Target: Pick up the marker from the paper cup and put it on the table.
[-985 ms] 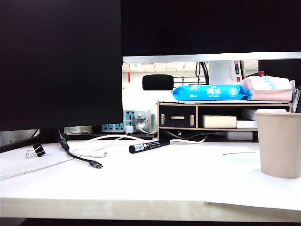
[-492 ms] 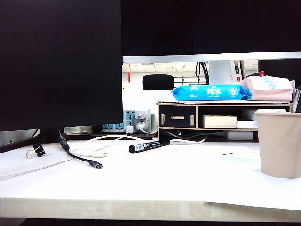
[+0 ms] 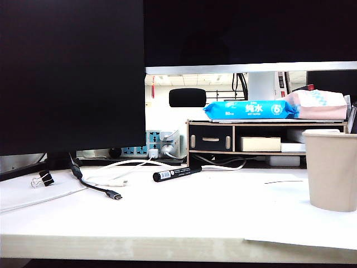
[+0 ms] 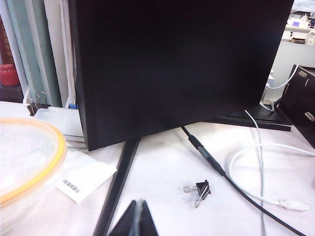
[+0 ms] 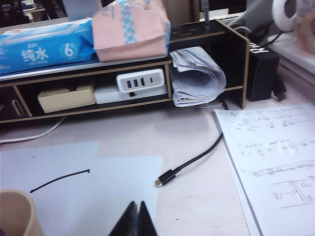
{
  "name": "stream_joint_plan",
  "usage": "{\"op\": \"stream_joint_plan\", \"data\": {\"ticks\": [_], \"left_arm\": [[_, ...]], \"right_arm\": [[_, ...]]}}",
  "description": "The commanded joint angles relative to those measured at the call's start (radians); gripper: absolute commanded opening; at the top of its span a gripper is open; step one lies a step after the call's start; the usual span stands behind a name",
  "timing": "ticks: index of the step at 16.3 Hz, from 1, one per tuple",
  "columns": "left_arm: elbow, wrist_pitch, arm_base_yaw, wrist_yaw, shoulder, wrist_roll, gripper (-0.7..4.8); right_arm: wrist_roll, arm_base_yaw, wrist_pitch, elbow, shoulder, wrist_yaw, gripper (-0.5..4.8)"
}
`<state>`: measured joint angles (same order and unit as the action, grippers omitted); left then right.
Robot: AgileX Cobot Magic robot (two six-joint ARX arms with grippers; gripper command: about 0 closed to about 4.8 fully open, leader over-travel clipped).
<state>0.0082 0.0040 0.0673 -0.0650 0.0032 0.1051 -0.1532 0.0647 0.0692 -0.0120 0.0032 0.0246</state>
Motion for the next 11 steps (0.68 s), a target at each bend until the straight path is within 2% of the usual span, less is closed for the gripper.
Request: {"op": "stream_joint_plan", "data": {"ticks": [1, 5, 8, 11], "left_arm": [[0.001, 0.011, 0.000, -0.003, 0.000, 0.000, -0.05], [0.001, 0.011, 0.000, -0.003, 0.000, 0.000, -0.05], [0.001, 0.011, 0.000, -0.003, 0.000, 0.000, -0.05], [0.001, 0.011, 0.000, -0.003, 0.000, 0.000, -0.05]], "right_arm": [[-0.015, 0.000, -0.014, 0.000, 0.000, -0.001, 0.05], [-0.060, -0.018, -0.014, 0.003, 0.000, 0.000, 0.05], [-0.008, -0.067, -0.013, 0.003, 0.000, 0.003, 0.05], [0.018, -0.076, -0.013, 0.003, 0.000, 0.003, 0.05]]}}
